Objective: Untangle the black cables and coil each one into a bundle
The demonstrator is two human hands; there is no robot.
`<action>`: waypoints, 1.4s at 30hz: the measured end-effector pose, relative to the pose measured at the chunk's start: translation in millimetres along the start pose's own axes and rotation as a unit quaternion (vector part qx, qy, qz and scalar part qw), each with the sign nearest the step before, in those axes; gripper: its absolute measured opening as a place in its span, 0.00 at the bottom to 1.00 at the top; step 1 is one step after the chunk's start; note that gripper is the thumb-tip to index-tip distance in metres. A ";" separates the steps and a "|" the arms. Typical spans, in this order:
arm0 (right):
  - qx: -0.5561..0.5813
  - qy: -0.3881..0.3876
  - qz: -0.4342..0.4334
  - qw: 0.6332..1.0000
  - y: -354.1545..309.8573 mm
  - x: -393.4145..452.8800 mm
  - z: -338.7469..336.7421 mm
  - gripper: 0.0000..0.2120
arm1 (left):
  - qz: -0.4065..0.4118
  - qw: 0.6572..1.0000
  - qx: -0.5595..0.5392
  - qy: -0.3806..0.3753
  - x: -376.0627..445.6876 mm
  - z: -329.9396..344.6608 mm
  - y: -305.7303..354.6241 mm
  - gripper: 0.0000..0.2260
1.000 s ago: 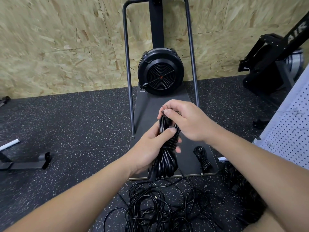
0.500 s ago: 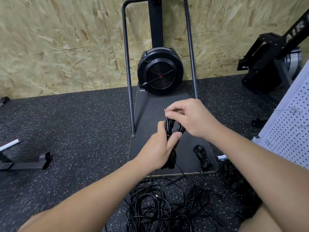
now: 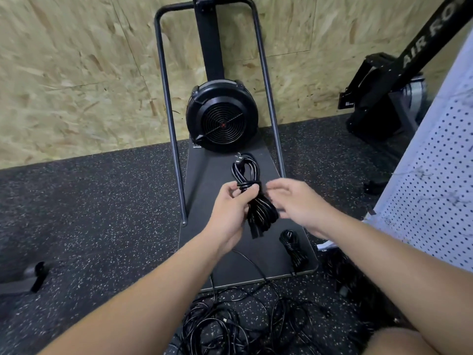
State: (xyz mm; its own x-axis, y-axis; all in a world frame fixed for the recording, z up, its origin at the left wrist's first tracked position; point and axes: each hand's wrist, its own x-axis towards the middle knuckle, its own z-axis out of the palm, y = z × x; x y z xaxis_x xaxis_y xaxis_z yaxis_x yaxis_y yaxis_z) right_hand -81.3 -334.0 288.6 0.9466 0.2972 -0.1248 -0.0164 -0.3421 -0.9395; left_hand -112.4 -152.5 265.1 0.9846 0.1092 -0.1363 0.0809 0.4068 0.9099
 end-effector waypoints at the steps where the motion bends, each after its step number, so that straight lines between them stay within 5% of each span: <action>1: -0.014 -0.011 -0.008 1.000 13.2 -2.9 -1.2 0.16 | -0.008 1.000 -0.018 0.002 10.4 1.4 -10.0 0.13; 6: -0.016 0.057 0.023 0.998 92.9 19.0 2.1 0.21 | -0.085 0.995 -0.006 -0.057 49.0 -3.1 -83.8 0.15; 10: -0.038 0.102 0.057 0.992 167.3 43.6 9.5 0.13 | -0.105 0.990 0.092 -0.030 71.9 -12.3 -168.3 0.17; 16: -0.118 0.077 0.120 0.983 272.7 72.1 47.8 0.21 | -0.136 0.970 0.194 0.051 106.5 -43.3 -273.5 0.16; 23: -0.231 -0.005 0.165 0.959 321.8 75.0 80.0 0.25 | -0.236 0.939 0.229 0.104 130.9 -86.6 -354.2 0.17; 30: -0.288 -0.009 0.130 0.949 327.3 71.0 86.0 0.23 | -0.195 0.918 0.337 0.075 135.7 -90.4 -349.2 0.11; 36: -0.210 0.026 0.115 0.971 306.9 60.9 93.7 0.18 | -0.147 0.928 0.338 0.042 119.2 -110.9 -300.3 0.10; 42: -0.140 -0.088 0.107 0.980 278.5 28.3 113.1 0.11 | -0.070 0.883 0.461 -0.055 51.2 -158.6 -241.4 0.05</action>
State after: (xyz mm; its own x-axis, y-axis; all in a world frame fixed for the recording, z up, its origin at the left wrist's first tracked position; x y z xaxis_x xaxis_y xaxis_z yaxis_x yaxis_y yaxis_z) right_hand -95.5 -320.1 -12.6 0.8608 0.3329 -0.3848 -0.0950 -0.6378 -0.7643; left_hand -106.0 -101.3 -23.6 0.9599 0.0068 -0.2803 0.2449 -0.5072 0.8263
